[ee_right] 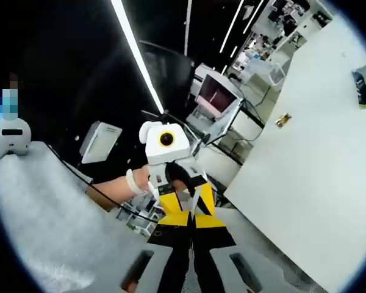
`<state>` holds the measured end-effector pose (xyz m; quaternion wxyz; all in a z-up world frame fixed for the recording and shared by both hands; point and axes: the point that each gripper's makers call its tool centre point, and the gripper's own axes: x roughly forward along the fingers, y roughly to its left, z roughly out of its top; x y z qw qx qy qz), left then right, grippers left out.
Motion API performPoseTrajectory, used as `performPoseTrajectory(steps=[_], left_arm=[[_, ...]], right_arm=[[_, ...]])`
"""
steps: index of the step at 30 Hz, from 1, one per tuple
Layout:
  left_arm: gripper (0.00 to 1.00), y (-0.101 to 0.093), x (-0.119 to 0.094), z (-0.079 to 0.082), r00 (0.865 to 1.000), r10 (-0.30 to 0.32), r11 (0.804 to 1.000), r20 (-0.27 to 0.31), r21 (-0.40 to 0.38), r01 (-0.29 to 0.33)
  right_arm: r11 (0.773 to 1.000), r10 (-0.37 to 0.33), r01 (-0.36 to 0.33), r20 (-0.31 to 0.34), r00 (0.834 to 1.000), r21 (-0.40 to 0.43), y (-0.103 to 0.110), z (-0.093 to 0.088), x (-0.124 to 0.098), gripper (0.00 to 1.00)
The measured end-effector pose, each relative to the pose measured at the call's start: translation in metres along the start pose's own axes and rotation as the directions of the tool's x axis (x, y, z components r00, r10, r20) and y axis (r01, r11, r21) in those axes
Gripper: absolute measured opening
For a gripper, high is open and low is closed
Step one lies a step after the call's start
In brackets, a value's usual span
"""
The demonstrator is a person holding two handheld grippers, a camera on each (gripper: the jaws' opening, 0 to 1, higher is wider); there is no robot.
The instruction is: Arrange the skincare products in the storage area until every visible bottle or jar stands upright without overlapping.
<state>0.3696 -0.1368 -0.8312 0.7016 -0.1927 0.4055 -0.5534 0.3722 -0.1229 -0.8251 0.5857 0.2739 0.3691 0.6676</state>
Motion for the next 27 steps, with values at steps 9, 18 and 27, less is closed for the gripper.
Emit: performPoseTrajectory(steps=[9,18,27], left_arm=[[0.0,0.011,-0.009,0.027,0.98,0.038,0.996,0.193,-0.083,-0.022],[0.0,0.023,-0.02,0.062,0.868,0.075,0.972,0.49,-0.23,0.046],[0.0,0.016,-0.009,0.051,0.852,0.036,0.952,0.523,-0.276,0.13]], right_arm=[[0.997,-0.082,0.081,0.182,0.98,0.015,-0.015,0.031,-0.01,0.1],[0.996,-0.069,0.053,0.247,0.966,0.071,-0.016,0.042,-0.02,0.03],[0.998,-0.063,0.057,0.302,0.951,0.028,-0.011,0.052,-0.028,0.0]])
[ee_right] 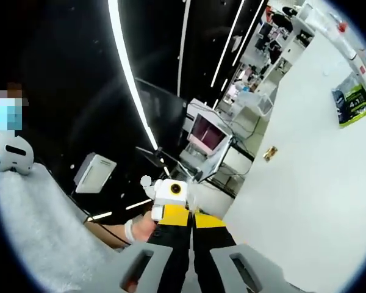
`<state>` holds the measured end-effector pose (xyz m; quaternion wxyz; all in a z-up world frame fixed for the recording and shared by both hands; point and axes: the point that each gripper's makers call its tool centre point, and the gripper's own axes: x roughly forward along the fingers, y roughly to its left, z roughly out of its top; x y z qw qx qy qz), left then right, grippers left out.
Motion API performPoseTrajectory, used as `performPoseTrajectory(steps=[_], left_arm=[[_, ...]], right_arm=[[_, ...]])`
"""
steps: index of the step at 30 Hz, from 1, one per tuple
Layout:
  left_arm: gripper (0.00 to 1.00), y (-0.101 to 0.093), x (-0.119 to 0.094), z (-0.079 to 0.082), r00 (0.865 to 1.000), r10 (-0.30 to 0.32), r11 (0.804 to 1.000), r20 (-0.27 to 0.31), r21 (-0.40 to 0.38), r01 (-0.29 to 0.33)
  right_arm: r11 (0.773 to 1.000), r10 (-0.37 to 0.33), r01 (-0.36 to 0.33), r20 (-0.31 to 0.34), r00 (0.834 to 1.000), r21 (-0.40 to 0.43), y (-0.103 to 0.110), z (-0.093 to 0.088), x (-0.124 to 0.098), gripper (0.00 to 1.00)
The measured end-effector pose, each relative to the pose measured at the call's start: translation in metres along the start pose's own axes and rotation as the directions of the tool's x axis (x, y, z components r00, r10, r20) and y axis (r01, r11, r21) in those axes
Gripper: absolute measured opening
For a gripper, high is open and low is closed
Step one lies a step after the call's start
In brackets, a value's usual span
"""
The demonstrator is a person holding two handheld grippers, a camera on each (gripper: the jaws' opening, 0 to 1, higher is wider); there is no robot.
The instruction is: Arrange the skincare products in the storage area until every visible bottle or jar stands upright without overlapping.
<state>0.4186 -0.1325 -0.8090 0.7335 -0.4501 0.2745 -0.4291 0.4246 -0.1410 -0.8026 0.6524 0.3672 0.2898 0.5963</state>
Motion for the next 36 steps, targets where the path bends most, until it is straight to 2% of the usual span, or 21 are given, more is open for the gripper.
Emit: performPoseTrajectory(steps=[6,10,15,20,24,26,30,34,36], left_arm=[[0.0,0.001,0.003,-0.007,1.0,-0.002,1.0,-0.029,0.001,0.002],[0.0,-0.002,0.005,-0.006,1.0,-0.028,0.999,-0.01,-0.039,0.028],[0.11,0.006,-0.004,0.004,1.0,0.008,0.999,0.019,-0.049,-0.007],[0.0,0.004,-0.01,0.013,0.999,-0.005,0.998,0.033,-0.057,0.006],[0.0,0.005,-0.009,0.012,1.0,0.01,0.999,0.021,-0.038,-0.009],[0.0,0.007,-0.009,0.014,1.0,0.02,0.998,0.022,-0.052,-0.018],[0.0,0.005,-0.008,0.018,0.999,0.029,0.999,0.017,-0.037,-0.028],[0.0,0.003,-0.004,0.023,0.999,0.033,0.999,0.024,-0.019,-0.032],[0.0,0.002,0.001,0.02,1.0,0.028,1.0,0.005,-0.012,-0.028]], right_arm=[[0.998,0.0,-0.001,0.018,1.0,0.065,-0.003,0.003,-0.002,0.0],[0.995,0.022,-0.024,0.028,0.999,0.093,0.0,0.007,-0.004,0.0],[0.993,0.025,-0.028,0.024,0.999,0.119,0.001,0.005,-0.004,0.0],[0.992,0.016,-0.017,0.006,1.0,0.122,-0.002,0.002,-0.002,0.0],[0.992,0.014,-0.014,0.004,1.0,0.128,-0.003,0.002,-0.002,0.0],[0.993,0.007,-0.008,0.012,1.0,0.12,-0.003,0.003,-0.001,0.0],[0.998,-0.043,0.044,0.025,0.999,-0.042,-0.002,0.007,-0.002,0.0],[0.999,-0.032,0.033,0.029,0.999,-0.036,0.003,0.008,-0.001,0.07],[0.995,-0.059,0.06,0.025,0.998,-0.078,-0.001,0.006,0.0,0.04]])
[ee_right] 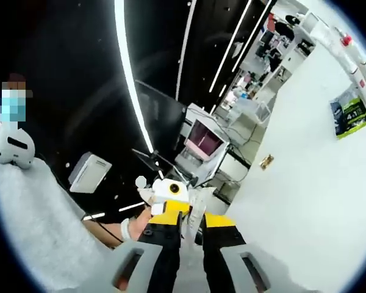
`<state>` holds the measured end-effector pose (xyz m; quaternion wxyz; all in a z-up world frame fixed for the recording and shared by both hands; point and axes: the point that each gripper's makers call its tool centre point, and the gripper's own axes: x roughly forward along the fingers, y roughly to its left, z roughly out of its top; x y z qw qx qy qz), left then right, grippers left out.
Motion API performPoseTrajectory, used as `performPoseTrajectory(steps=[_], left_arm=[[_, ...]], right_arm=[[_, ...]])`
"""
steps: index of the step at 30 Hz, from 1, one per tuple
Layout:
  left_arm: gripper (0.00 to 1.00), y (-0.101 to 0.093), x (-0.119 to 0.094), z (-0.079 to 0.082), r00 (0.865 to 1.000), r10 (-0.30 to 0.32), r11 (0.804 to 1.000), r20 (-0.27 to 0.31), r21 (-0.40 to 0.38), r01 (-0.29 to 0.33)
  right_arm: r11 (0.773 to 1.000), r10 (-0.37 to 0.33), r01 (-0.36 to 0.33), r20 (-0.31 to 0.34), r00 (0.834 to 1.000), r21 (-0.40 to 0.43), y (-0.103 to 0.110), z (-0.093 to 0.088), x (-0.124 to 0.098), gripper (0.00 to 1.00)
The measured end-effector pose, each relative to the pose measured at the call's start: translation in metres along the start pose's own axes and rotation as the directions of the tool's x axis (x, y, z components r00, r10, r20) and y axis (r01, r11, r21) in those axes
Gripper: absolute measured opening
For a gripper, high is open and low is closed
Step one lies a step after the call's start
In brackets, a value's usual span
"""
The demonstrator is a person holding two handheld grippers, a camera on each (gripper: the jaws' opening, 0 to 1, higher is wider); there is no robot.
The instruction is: Arrange the skincare products in the storage area until every visible bottle or jar stands upright without overlapping.
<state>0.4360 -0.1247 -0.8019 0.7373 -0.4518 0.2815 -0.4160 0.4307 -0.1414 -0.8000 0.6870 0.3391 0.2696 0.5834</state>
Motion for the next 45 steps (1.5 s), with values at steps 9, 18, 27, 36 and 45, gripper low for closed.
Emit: performPoseTrajectory(steps=[9,18,27,36,45], left_arm=[[0.0,-0.003,0.009,-0.006,0.999,-0.023,1.0,-0.043,0.01,0.024],[0.0,-0.01,0.013,-0.015,0.995,-0.064,0.998,-0.071,0.007,0.065],[0.0,-0.006,0.009,-0.01,0.996,-0.058,0.998,-0.069,-0.013,0.057],[0.0,-0.009,0.007,-0.01,0.997,-0.067,0.998,-0.042,-0.011,0.067],[0.0,-0.007,-0.003,-0.006,0.998,-0.056,0.998,-0.023,-0.015,0.055]], right_arm=[[0.997,0.03,-0.032,0.034,0.999,0.065,0.0,0.005,-0.006,0.0],[0.992,0.072,-0.074,0.025,0.997,0.103,0.006,0.003,-0.003,0.0],[0.991,0.062,-0.065,0.03,0.998,0.117,0.002,0.005,-0.004,0.0],[0.986,0.071,-0.076,0.039,0.997,0.147,0.003,0.006,-0.005,0.0],[0.984,0.085,-0.089,0.027,0.996,0.152,0.002,0.005,0.001,0.0]])
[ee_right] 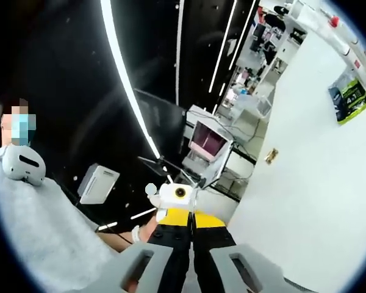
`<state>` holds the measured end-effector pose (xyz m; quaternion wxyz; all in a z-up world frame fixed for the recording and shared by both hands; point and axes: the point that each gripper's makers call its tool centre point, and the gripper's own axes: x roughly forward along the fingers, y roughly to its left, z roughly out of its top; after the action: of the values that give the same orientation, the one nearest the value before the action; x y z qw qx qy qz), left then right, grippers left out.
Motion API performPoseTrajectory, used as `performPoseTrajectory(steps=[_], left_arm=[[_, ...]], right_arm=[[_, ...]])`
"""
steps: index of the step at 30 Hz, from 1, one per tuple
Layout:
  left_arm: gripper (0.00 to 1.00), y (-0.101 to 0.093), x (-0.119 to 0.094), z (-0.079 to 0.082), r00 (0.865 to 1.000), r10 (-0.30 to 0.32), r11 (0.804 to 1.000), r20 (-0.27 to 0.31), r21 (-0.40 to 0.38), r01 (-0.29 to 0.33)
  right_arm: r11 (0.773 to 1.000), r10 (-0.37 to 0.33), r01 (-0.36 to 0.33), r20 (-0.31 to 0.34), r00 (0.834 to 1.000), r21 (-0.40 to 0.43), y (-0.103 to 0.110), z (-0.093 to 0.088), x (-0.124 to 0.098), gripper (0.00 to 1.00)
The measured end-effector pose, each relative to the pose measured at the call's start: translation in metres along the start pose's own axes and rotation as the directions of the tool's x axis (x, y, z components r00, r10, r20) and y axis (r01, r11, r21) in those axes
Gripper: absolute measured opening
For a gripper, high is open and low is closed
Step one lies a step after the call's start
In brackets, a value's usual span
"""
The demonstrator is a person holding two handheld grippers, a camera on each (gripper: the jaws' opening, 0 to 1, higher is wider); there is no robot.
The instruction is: Arrange the skincare products in the storage area until every visible bottle or jar stands upright without overlapping.
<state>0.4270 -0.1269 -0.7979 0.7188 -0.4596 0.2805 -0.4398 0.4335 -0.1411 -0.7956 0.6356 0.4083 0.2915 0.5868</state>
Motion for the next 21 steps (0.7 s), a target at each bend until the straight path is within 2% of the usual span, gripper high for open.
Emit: performPoseTrajectory(steps=[8,13,16,18,20,21], left_arm=[[0.0,0.0,-0.011,0.004,1.0,-0.002,1.0,0.018,0.013,0.002],[0.0,0.008,-0.013,0.008,0.999,0.023,1.0,0.035,-0.008,-0.023],[0.0,0.009,-0.015,0.015,0.998,0.017,0.999,0.059,-0.029,-0.015],[0.0,0.01,-0.016,0.021,0.998,0.018,0.999,0.068,-0.03,-0.016],[0.0,0.01,-0.016,0.027,0.997,0.023,0.999,0.078,-0.032,-0.021],[0.0,0.011,-0.017,0.032,0.996,0.023,0.999,0.086,-0.033,-0.02]], right_arm=[[1.0,0.014,-0.014,-0.013,1.0,-0.009,0.004,0.0,0.007,0.0],[0.994,-0.037,0.033,-0.036,0.999,-0.108,-0.001,0.001,0.009,0.0],[0.988,-0.064,0.061,-0.015,0.998,-0.145,0.0,0.009,0.007,0.12],[0.97,-0.111,0.106,-0.011,0.994,-0.221,-0.001,0.015,-0.001,0.11],[0.931,-0.167,0.159,0.006,0.986,-0.328,-0.001,0.019,-0.009,0.12],[0.918,-0.186,0.177,0.007,0.982,-0.354,-0.002,0.019,-0.012,0.15]])
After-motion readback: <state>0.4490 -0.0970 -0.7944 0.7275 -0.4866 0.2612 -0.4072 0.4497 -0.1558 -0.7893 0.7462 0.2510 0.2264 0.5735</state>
